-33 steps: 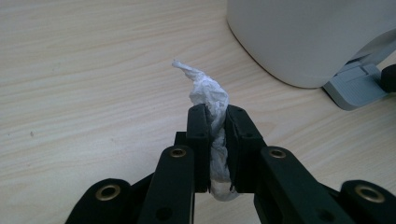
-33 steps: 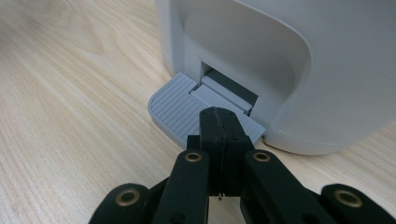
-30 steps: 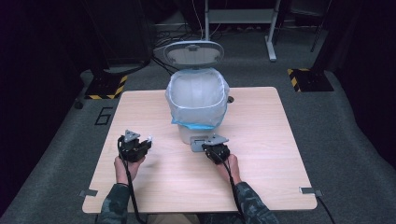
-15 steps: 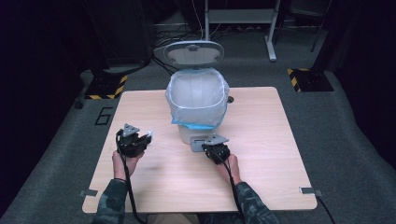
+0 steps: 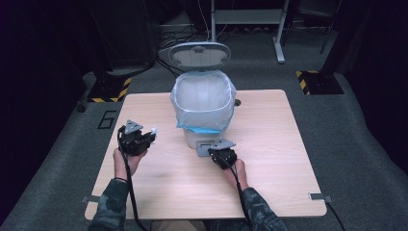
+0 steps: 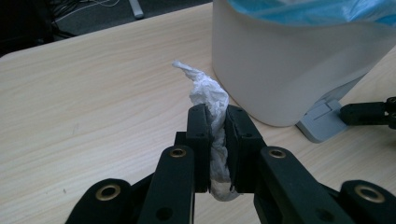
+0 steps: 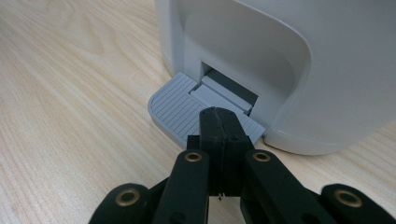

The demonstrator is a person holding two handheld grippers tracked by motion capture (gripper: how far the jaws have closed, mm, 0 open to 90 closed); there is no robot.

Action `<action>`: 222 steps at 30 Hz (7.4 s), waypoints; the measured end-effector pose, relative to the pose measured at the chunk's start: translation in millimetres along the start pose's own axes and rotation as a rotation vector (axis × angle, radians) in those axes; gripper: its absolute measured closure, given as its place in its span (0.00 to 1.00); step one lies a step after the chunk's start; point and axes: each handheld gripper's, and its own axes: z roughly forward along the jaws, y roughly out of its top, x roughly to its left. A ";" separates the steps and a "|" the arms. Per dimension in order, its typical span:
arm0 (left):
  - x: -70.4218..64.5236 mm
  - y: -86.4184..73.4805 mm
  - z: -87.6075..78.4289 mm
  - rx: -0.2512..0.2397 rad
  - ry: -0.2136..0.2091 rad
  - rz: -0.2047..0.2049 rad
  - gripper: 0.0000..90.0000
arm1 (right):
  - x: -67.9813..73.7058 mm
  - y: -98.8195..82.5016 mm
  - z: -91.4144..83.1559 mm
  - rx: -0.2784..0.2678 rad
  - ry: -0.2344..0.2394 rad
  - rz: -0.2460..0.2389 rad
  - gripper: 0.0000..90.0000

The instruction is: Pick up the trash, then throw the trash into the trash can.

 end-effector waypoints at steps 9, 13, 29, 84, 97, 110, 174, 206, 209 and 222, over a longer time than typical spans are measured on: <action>-3.8 18.6 -4.6 -0.015 -0.003 0.039 0.90 | -0.4 0.0 -0.1 0.000 0.007 0.003 1.00; -6.3 26.2 -5.6 -0.016 -0.008 0.052 0.90 | -0.6 0.1 -0.2 -0.001 0.006 0.002 1.00; -11.5 60.6 -12.1 -0.038 -0.020 0.100 0.90 | -0.4 0.2 -0.3 -0.003 0.010 0.009 1.00; -58.1 175.5 -5.2 -0.077 -0.092 0.275 0.90 | -1.1 0.0 -0.5 -0.004 0.019 0.016 1.00; -69.7 187.8 8.8 -0.048 -0.116 0.300 0.90 | -1.4 0.1 -0.5 -0.004 0.020 0.022 1.00; -81.2 197.4 27.2 0.012 -0.143 0.311 0.90 | -1.7 0.1 -1.3 -0.003 0.023 0.016 1.00; -91.3 202.7 62.8 0.170 -0.188 0.258 0.20 | -1.7 0.0 -1.0 -0.003 0.025 0.024 1.00; -31.0 101.5 -6.3 0.044 -0.135 0.155 0.13 | -9.4 6.5 -15.8 0.023 0.082 0.072 0.56; -27.6 84.4 -10.6 0.036 -0.121 0.136 0.12 | -11.0 7.3 -41.7 0.018 0.104 0.093 0.37; -2.1 13.5 -17.9 0.067 -0.077 0.044 0.12 | -50.6 -17.5 -121.5 -0.010 0.012 0.194 0.15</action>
